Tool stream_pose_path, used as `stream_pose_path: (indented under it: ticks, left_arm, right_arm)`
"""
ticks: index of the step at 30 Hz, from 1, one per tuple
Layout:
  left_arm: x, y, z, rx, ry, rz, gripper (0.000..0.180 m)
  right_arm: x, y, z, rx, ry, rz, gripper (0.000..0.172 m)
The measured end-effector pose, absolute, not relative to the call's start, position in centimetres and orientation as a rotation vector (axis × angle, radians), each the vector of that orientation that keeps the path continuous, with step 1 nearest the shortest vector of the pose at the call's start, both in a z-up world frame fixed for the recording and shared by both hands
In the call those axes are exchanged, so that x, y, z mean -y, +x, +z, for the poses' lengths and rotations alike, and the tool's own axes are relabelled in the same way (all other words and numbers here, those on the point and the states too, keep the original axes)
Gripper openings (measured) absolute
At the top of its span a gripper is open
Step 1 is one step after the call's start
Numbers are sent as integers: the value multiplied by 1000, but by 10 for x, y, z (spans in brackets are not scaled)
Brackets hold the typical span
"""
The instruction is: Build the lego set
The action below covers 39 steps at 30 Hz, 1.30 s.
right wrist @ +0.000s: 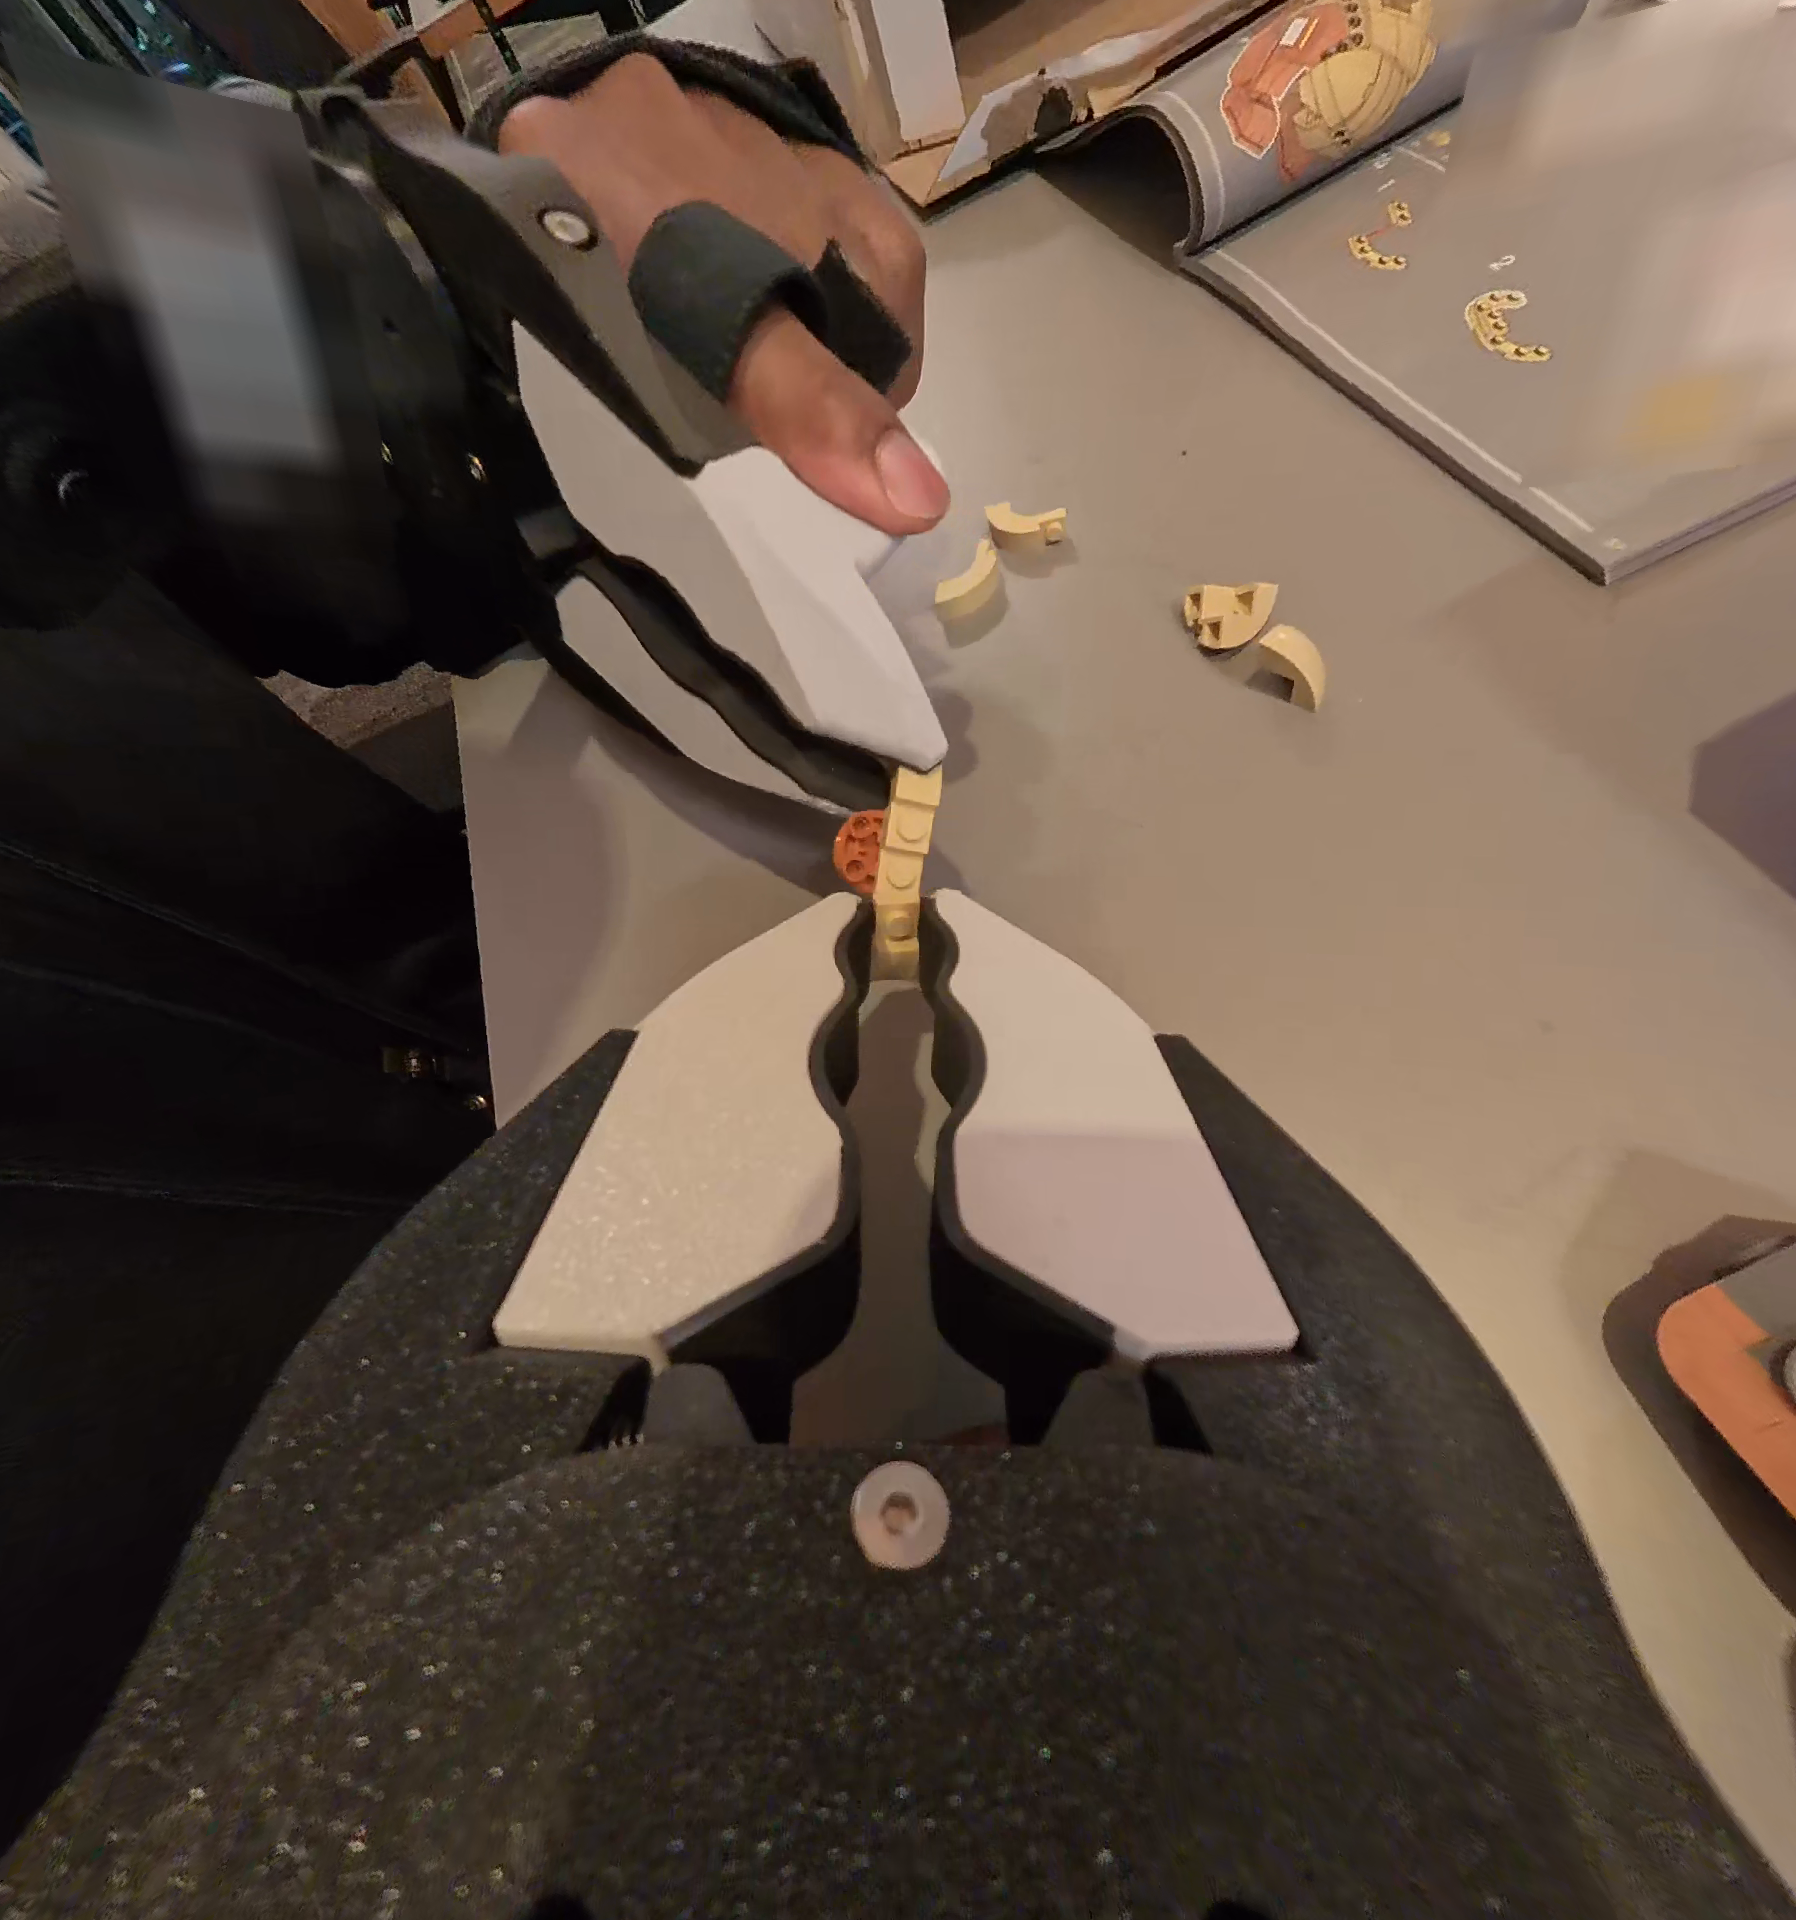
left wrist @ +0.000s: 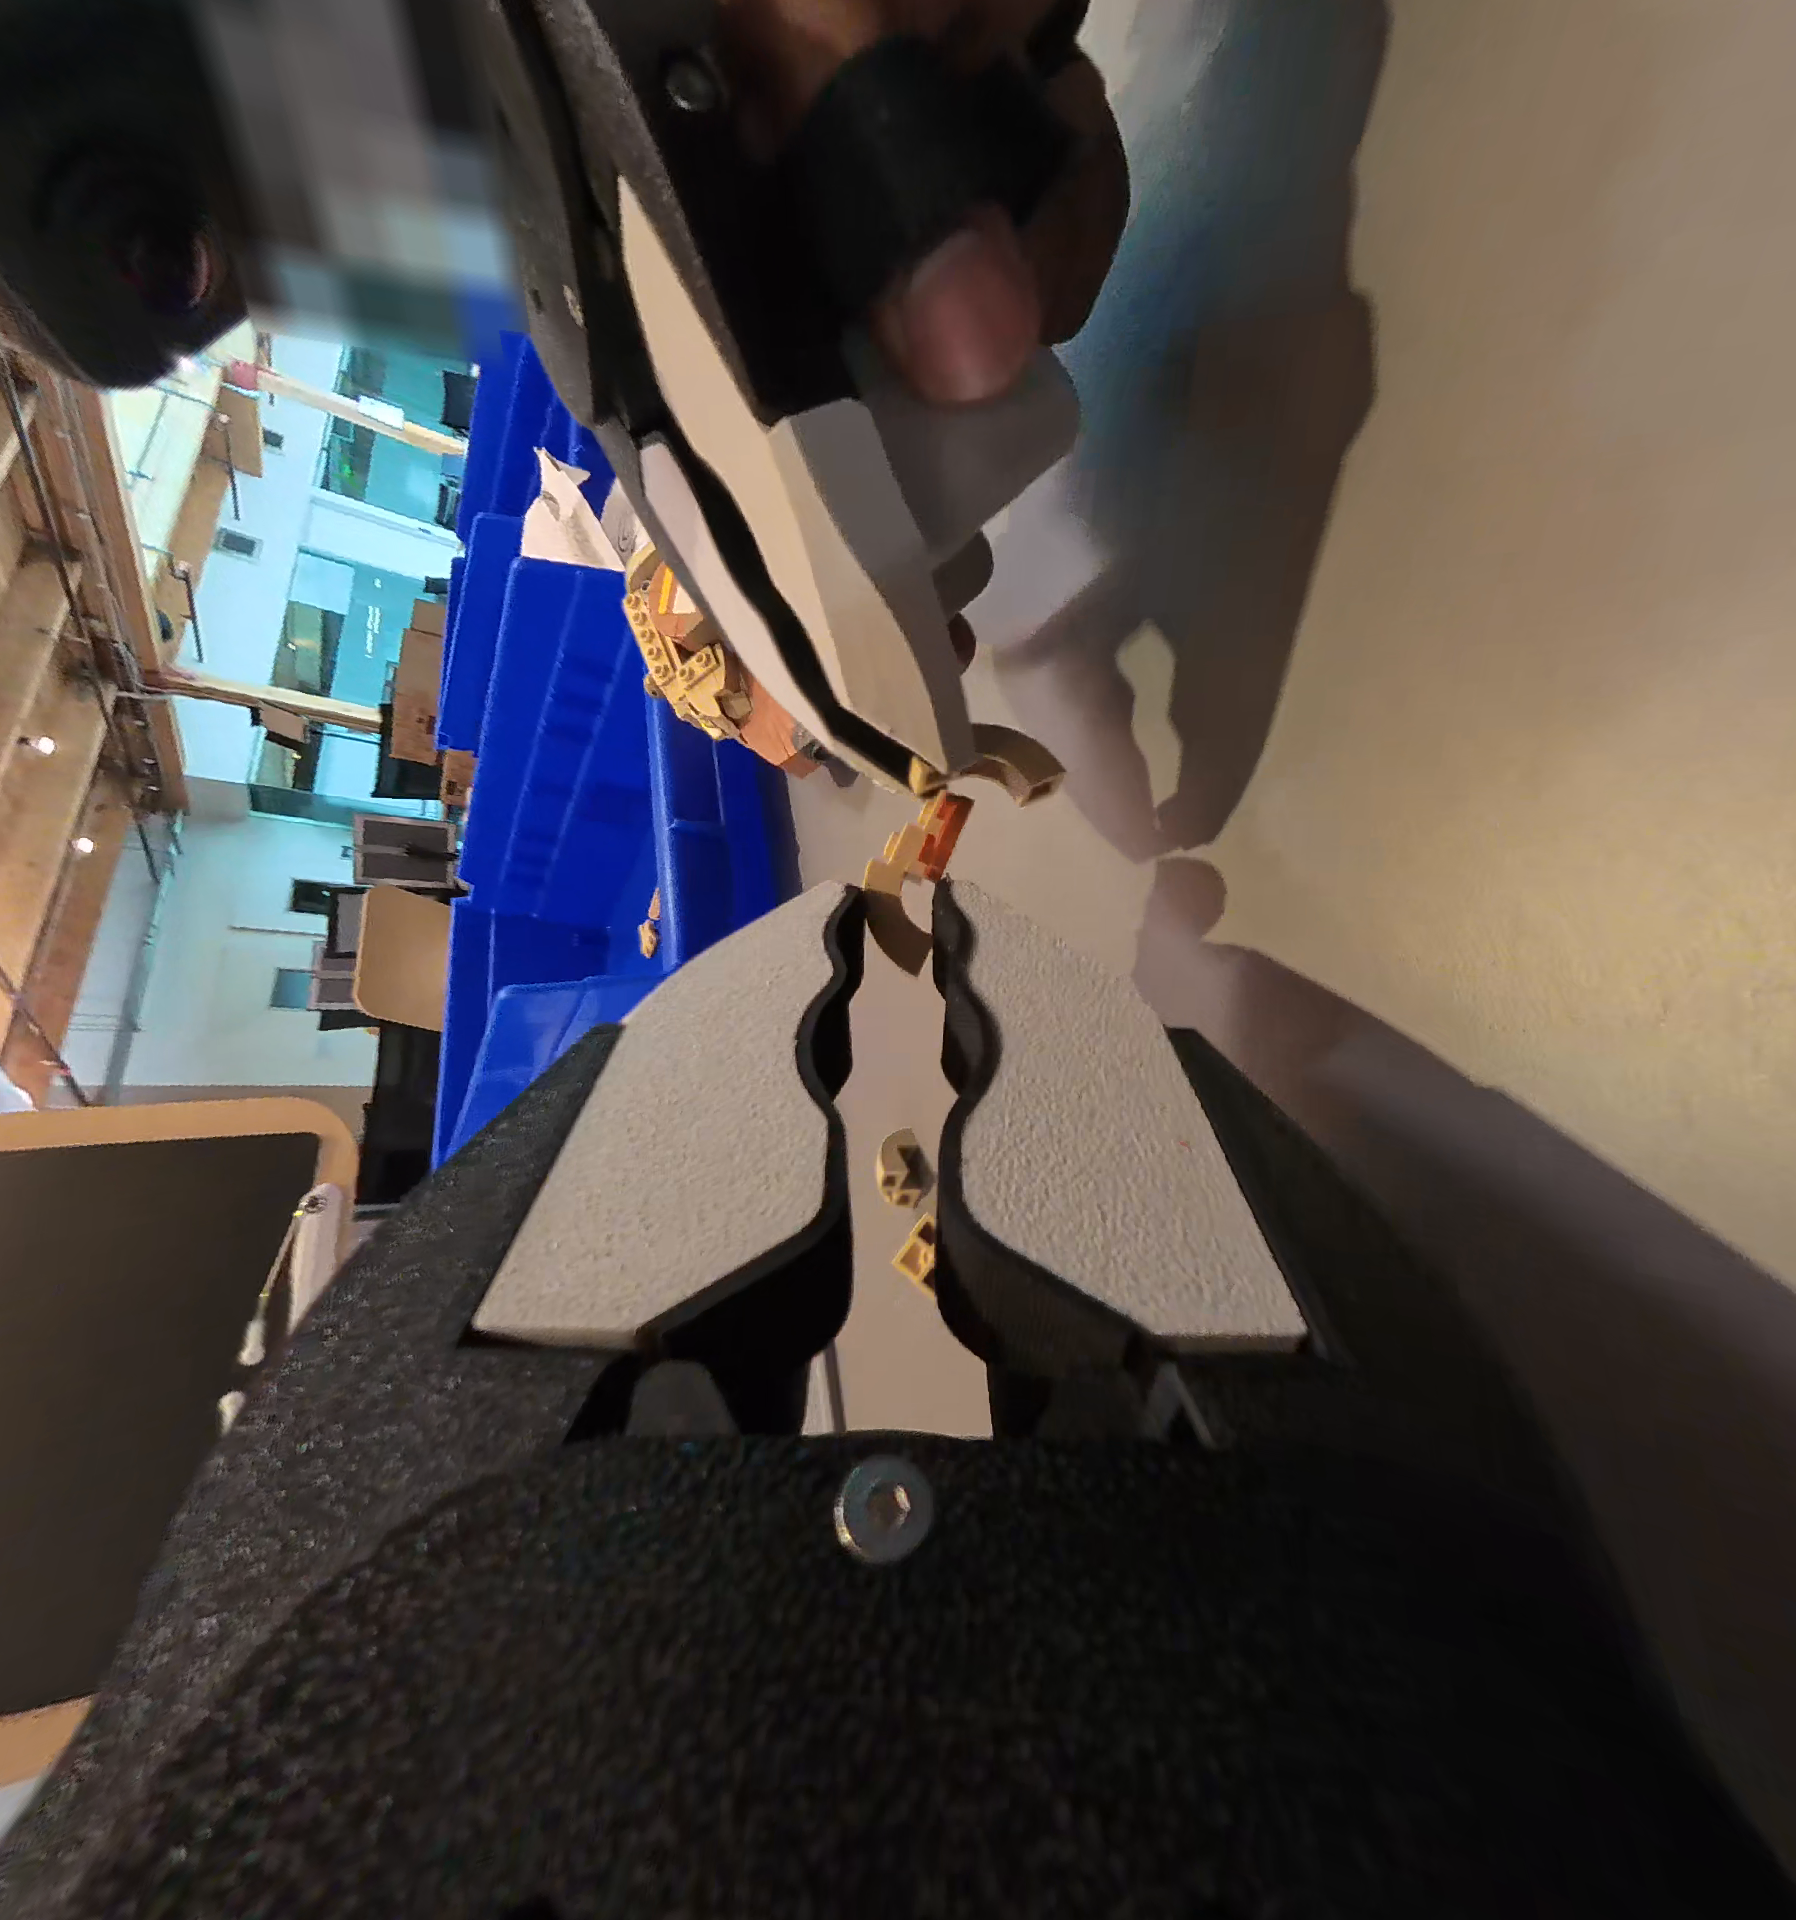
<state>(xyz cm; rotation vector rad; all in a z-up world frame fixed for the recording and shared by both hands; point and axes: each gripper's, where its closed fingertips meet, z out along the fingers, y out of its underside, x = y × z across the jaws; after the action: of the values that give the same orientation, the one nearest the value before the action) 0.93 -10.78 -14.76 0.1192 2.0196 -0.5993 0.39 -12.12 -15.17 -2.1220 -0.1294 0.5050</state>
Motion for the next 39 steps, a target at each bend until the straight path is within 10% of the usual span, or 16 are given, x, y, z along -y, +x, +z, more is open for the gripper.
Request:
stream_pose_path:
  ticks: [39]
  left_arm:
    - [111,-1,-144,-1838,399,-333,12]
  right_arm:
    - [118,-6,-153,206,-2180,489,8]
